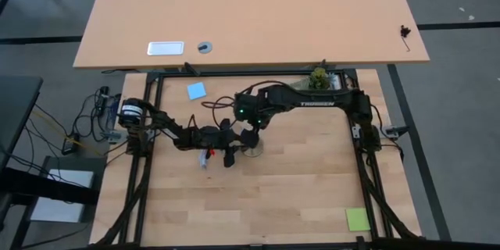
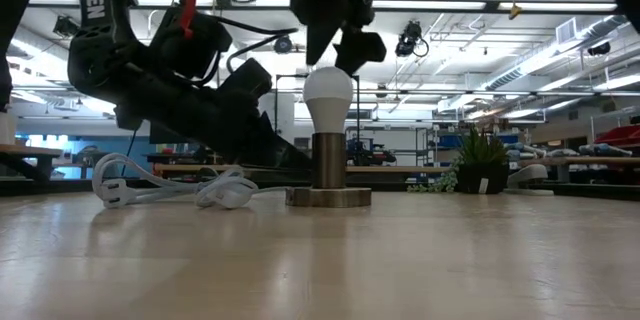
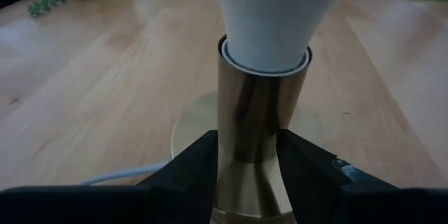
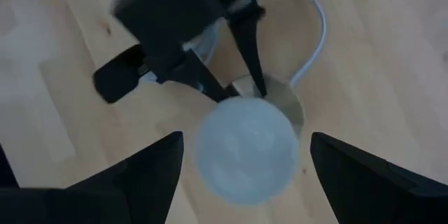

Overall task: Screw lightbulb
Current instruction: Remove the light bulb from the lamp

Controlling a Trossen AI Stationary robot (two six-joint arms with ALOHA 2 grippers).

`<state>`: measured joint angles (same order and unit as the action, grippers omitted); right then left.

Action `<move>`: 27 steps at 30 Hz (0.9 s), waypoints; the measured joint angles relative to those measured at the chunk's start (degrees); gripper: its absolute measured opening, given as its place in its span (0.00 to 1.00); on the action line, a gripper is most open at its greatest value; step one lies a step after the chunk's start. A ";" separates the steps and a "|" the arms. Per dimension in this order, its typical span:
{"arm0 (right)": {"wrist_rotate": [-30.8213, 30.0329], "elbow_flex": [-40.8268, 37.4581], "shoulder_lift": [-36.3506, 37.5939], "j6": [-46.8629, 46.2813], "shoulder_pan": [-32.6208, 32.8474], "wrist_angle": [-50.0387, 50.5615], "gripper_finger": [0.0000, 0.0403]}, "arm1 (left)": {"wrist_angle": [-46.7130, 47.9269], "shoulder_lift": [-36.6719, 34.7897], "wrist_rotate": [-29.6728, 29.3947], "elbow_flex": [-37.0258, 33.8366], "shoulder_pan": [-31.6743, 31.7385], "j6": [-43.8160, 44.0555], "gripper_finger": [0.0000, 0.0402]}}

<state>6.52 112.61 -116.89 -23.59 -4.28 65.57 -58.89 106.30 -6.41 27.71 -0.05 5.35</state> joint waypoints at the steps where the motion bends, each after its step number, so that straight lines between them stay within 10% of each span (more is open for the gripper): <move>1: 0.07 -0.03 -0.43 -1.85 -0.10 0.32 0.79 | -0.02 0.00 0.00 0.20 0.00 0.07 0.38; 27: -0.85 -0.10 -3.10 -5.28 -1.17 2.23 0.74 | 0.47 3.63 -1.43 1.72 0.00 1.04 0.35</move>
<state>5.67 112.51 -119.98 -28.86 -5.45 67.80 -58.42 109.93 -7.84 29.44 -0.05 6.39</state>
